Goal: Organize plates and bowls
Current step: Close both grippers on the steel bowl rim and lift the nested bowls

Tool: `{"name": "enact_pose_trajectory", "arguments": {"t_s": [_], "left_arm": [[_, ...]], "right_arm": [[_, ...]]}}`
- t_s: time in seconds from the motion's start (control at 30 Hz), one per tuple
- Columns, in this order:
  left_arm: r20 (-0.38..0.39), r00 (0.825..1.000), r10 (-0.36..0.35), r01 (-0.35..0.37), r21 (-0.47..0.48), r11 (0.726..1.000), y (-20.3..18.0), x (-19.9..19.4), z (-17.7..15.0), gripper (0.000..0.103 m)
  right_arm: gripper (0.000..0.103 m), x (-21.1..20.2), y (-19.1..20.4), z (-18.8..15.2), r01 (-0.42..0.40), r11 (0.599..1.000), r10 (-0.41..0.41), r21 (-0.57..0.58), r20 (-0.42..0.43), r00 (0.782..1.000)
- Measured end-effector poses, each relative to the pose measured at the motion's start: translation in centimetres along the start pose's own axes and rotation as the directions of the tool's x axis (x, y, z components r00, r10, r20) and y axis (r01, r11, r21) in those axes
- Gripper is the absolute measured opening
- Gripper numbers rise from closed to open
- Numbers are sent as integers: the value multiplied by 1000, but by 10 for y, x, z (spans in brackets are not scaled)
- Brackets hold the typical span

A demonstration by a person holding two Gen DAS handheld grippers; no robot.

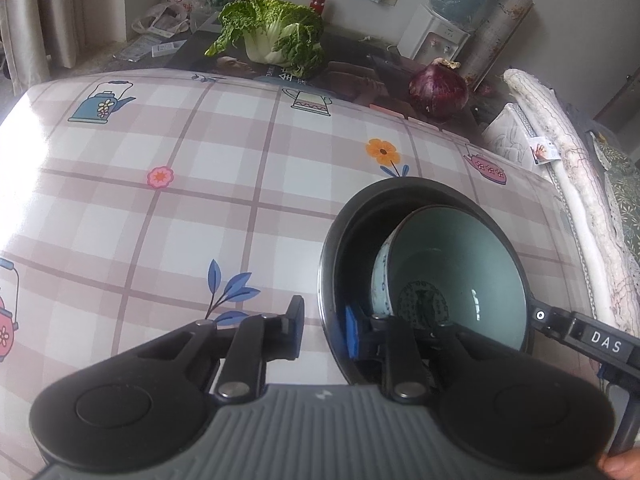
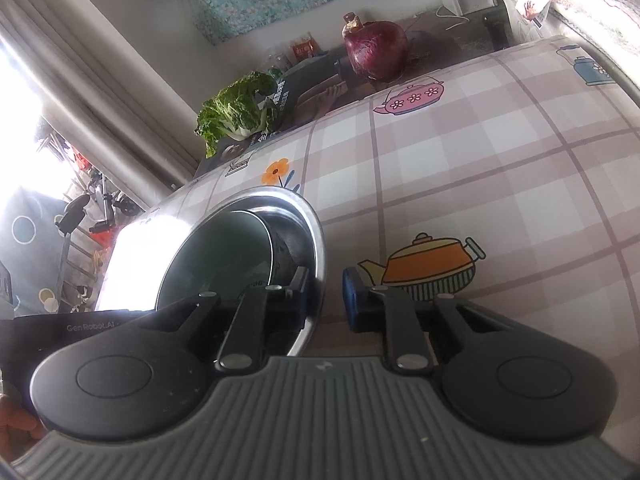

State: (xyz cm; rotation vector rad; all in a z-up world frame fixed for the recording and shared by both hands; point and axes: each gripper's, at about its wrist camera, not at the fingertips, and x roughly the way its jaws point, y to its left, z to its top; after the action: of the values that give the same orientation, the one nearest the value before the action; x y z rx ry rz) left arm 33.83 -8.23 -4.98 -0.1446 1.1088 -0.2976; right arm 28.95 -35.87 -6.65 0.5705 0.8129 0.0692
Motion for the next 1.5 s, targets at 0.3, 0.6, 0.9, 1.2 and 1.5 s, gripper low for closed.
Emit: {"name": "enact_pose_trajectory", "arguments": {"t_s": [0.3,0.6,0.9,1.2,1.5], "left_arm": [[-15,999,-39,38,-62,997,8,12,6,19],[-13,995,-97,95,-107,990,14,15,7,11],[-15,993,-114,111,-147,983,17,14,7,10],[5,993,-121,121,-150,981,18,7,10,10],[22,991,-130,132,-147,980,16,1,12,10]], "right_arm": [[15,15,-2,3,-14,999,15,46,-17,1000],[12,22,-7,7,-44,994,46,103,-13,999],[7,21,-3,8,-48,993,50,109,-13,999],[7,20,-5,7,-58,990,61,125,-17,998],[7,13,1,10,-58,992,58,108,1,998]]}}
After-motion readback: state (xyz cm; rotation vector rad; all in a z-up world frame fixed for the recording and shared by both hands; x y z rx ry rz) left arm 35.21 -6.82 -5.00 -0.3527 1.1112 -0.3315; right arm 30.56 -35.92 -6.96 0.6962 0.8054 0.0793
